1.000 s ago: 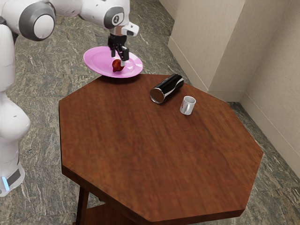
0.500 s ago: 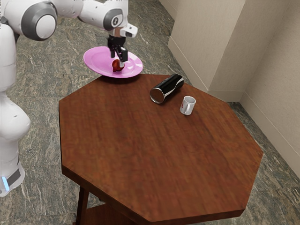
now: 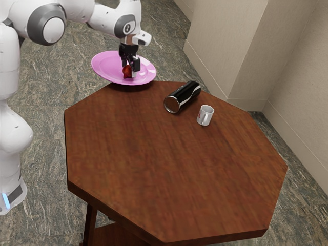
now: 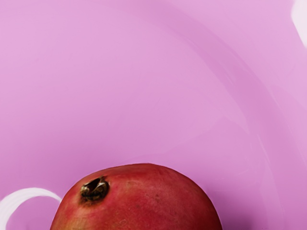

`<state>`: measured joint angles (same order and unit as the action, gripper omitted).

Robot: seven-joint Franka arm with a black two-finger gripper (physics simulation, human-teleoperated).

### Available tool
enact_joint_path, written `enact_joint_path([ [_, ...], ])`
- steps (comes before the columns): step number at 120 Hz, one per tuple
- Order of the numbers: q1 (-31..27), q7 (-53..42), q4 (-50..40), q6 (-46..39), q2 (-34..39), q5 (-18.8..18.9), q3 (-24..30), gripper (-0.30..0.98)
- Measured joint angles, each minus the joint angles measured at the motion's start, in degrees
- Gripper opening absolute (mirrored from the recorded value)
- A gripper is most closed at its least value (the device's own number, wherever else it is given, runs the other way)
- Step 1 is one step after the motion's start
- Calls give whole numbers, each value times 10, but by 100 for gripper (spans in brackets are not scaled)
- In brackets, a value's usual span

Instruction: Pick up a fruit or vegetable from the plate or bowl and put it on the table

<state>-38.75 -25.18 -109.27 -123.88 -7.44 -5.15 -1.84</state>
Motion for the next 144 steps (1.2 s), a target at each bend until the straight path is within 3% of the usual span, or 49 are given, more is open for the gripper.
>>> enact_joint_path([
  [28, -1, 10, -3, -3, -1, 4, 0, 33],
  [45, 1, 18, 12, -3, 6, 12, 6, 26],
  [53, 28, 18, 42, 8, 25, 16, 7, 23],
  [70, 160, 20, 117, 48, 50, 36, 14, 25],
  [94, 446, 39, 155, 115, 25, 77, 21, 24],
  [101, 501, 49, 157, 119, 9, 83, 33, 24],
  [120, 496, 70, 153, 116, -37, 83, 45, 23],
  [131, 494, 79, 151, 115, -42, 73, 42, 45],
  [144, 494, 90, 149, 115, -38, 65, 39, 58],
])
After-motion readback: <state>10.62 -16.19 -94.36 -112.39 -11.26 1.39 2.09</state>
